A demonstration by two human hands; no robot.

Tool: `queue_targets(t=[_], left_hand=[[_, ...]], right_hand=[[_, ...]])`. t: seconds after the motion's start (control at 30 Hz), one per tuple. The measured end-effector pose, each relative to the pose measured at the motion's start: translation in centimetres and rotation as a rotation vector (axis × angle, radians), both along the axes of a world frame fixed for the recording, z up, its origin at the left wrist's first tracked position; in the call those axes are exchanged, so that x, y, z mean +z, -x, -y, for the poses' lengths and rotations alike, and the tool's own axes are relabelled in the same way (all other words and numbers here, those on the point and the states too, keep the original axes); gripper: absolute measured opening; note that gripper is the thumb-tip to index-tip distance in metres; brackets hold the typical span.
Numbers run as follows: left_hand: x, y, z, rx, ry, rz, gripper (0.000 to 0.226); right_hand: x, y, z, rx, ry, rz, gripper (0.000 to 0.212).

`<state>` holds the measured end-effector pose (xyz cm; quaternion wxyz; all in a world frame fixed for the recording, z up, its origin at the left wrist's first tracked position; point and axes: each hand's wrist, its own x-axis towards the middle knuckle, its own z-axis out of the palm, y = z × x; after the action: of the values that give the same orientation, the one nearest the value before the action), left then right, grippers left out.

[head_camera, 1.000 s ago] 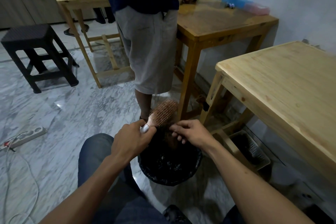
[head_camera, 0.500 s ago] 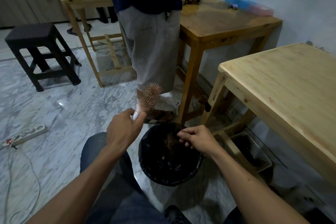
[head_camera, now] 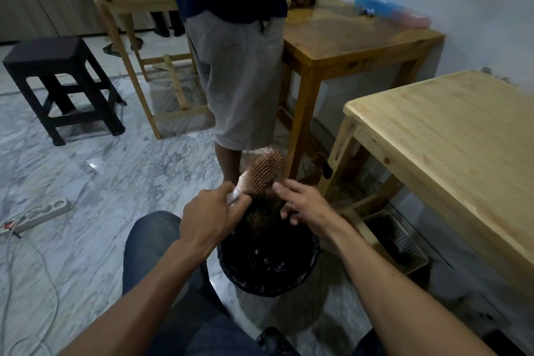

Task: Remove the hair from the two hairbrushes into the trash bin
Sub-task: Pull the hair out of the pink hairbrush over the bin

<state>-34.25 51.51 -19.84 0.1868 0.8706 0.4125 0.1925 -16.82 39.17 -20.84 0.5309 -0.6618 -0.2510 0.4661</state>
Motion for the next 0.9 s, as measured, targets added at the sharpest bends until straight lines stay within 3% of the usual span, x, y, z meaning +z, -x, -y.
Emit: queue_targets(t=[0.13,0.3,0.43,0.6,0.67,0.73,0.9], left_hand=[[0.3,0.0,-0.9,0.058,0.003,0.026,0.032],[1.1,0.4,-2.0,0.185,0.036,0.090,0.034],[1.2,0.4,-1.6,0.145,0.004,0.078,0.031],[0.2,0.3,-0.7,0.061,-0.019,0.031,0.027],[-0.1,0.2,-0.3,0.018,-0.032,0.014,0.028],[-0.2,0.1,0.2,-0.029,-0.056,0.000,0.029],[-0.2,0.0,0.3,-0.025,-0.052,-0.003,0.029]], right_hand=[[-1.0,0.6,0.1,-0.106,0.023,0.079,0.016],[-2.3,-0.3,1.4,-0.082,0.087,0.161,0.013],[-2.9,-0.5,2.0,-0.023,0.143,0.236,0.014],[-1.9,-0.4,1.3,0.010,0.135,0.235,0.068],[-1.4,-0.3,0.8,-0.001,0.076,0.239,0.080],[-0.9,-0.1,0.4,0.023,0.027,0.187,0.071],[-1.6,0.5,-0.6,-0.069,-0.019,0.193,0.016]])
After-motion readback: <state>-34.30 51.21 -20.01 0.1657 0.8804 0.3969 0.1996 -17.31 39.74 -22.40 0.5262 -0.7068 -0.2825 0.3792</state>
